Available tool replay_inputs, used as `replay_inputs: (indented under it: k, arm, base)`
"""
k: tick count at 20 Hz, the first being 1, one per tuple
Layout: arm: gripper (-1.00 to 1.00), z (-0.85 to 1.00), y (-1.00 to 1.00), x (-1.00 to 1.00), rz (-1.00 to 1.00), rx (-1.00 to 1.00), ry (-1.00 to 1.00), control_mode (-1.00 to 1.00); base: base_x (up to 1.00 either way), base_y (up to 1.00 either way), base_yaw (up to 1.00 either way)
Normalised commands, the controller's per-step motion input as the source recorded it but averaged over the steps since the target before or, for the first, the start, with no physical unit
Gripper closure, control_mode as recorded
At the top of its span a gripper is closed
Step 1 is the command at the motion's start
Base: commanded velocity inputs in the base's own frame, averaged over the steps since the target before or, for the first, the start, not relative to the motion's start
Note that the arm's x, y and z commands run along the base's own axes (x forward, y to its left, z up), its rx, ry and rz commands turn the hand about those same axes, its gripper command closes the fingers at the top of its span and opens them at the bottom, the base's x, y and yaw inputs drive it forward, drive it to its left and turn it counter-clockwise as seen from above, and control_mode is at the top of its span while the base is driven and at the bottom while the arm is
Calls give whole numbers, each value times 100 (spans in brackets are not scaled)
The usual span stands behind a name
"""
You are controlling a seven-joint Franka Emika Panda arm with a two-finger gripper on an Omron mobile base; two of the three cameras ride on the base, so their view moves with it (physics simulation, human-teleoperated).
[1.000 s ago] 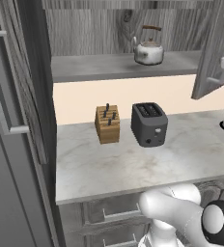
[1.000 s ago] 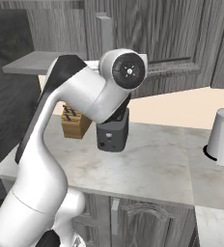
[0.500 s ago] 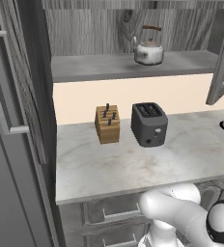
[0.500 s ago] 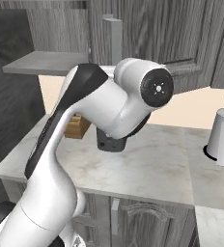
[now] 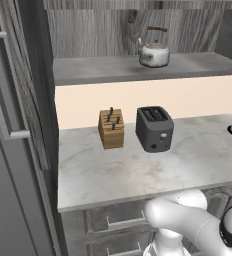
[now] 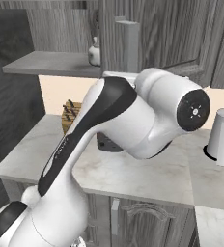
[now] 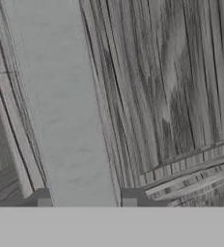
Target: Open the cabinet, pick the kettle from the cabinet, and place it in the sink.
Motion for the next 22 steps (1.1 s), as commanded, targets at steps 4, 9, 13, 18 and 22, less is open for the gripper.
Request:
replay_inputs:
  k: [4,9,13,18,22]
  arm:
    - [100,-8,-43,-21,0,4,0,-100]
    - [-100,-20,-32,-15,0,0,0,-100]
    - [-100,-27,-10,-4,-2,-1,0,-100]
    - [-100,-22,-9,-3,-7,0,0,-100]
    - [-100,-21,-1,1,-21,0,4,-100]
  base:
    - [0,0,0]
    - [0,0,0]
    - [0,0,0]
    - [0,0,0]
    - [0,0,0]
